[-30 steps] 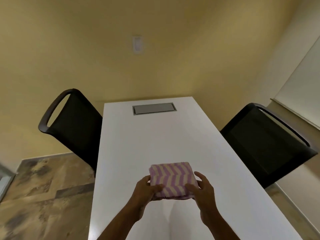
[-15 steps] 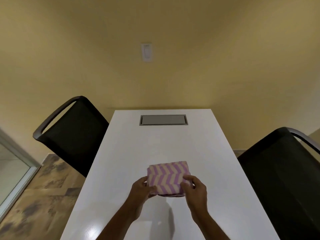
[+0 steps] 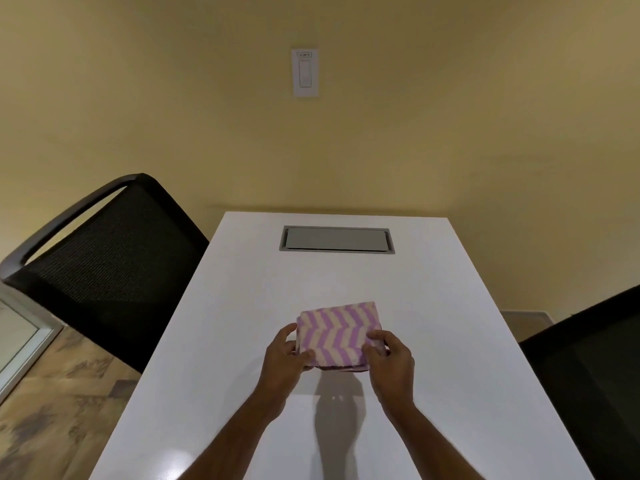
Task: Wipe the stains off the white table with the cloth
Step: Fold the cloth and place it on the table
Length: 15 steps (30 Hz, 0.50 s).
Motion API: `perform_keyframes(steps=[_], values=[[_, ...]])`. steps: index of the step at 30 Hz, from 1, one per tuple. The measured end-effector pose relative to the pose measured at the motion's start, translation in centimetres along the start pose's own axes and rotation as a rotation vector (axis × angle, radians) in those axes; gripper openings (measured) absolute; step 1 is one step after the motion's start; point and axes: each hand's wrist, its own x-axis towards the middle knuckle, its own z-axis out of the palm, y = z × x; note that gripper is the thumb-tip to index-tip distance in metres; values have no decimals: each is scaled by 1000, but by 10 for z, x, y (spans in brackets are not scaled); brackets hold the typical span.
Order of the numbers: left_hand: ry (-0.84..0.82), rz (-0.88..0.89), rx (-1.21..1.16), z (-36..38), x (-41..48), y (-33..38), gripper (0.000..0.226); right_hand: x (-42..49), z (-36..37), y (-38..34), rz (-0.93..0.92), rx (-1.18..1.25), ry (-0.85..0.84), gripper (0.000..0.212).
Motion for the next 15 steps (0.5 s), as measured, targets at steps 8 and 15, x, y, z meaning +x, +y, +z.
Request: perform_keyframes(steps=[8, 15], values=[[52, 74, 25, 6, 78, -26, 45, 58, 45, 24, -33, -50, 40, 17], [41, 103, 95, 12, 128, -41, 49, 94, 67, 43, -45, -96, 84, 13]])
